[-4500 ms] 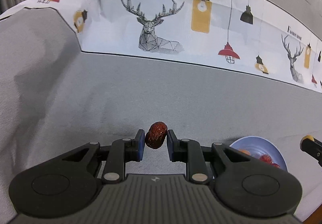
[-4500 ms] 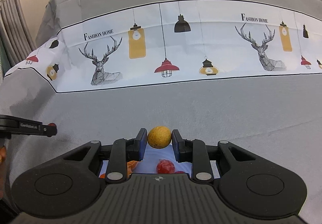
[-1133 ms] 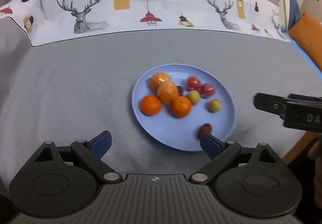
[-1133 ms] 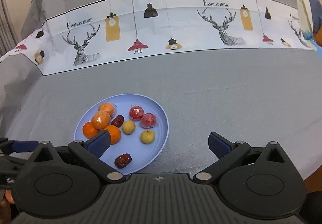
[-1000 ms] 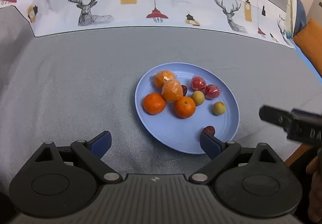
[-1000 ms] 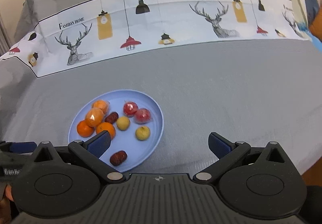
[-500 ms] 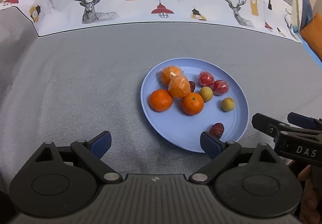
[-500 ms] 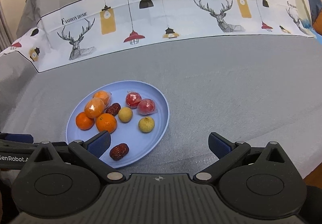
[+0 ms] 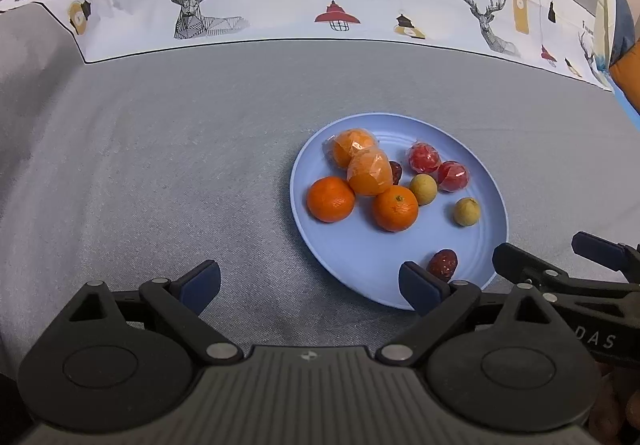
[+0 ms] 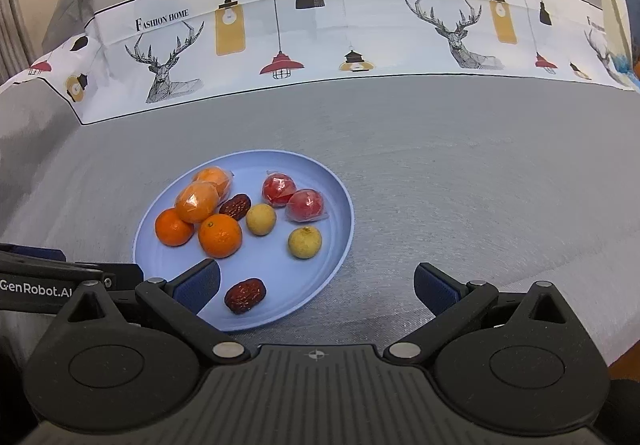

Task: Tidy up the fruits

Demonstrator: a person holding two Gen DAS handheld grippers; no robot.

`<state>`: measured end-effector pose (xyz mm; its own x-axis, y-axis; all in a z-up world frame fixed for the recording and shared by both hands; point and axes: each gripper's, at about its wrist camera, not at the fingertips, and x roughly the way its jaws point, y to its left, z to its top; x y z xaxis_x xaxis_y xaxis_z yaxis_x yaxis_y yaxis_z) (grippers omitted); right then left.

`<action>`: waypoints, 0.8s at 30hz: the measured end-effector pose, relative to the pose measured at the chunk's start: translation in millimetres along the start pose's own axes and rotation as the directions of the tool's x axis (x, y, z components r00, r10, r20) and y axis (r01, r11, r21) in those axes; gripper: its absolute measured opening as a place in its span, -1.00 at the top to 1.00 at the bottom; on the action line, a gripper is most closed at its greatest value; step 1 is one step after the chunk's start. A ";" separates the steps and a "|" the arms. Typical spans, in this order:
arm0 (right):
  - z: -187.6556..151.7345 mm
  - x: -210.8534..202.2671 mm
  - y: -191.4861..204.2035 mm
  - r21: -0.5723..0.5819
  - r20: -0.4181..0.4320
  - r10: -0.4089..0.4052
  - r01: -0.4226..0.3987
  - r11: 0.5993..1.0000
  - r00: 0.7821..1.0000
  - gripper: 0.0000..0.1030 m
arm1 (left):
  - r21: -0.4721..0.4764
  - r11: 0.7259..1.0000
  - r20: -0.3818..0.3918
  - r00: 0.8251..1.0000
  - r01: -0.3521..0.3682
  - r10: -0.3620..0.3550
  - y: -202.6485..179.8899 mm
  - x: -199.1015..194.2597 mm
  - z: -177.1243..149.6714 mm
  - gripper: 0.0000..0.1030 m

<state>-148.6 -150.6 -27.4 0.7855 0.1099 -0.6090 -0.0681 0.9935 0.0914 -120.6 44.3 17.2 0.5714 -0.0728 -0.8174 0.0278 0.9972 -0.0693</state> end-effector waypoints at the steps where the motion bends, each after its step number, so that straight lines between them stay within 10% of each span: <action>1: 0.1 -0.1 -0.1 0.000 0.001 0.001 -0.001 1.000 1.000 -0.99 | -0.002 1.000 0.000 1.000 0.001 -0.001 0.2 0.1 -0.1 -0.90; 24: -1.0 0.1 1.3 -0.002 -0.001 0.000 -0.001 1.000 1.000 -0.99 | 0.002 1.000 0.004 1.000 -0.006 0.006 -0.3 0.5 -0.8 -0.90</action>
<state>-149.2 -149.3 -28.1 0.7848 0.1104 -0.6098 -0.0696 0.9935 0.0902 -121.0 44.0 16.4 0.5747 -0.0664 -0.8157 0.0255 0.9977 -0.0632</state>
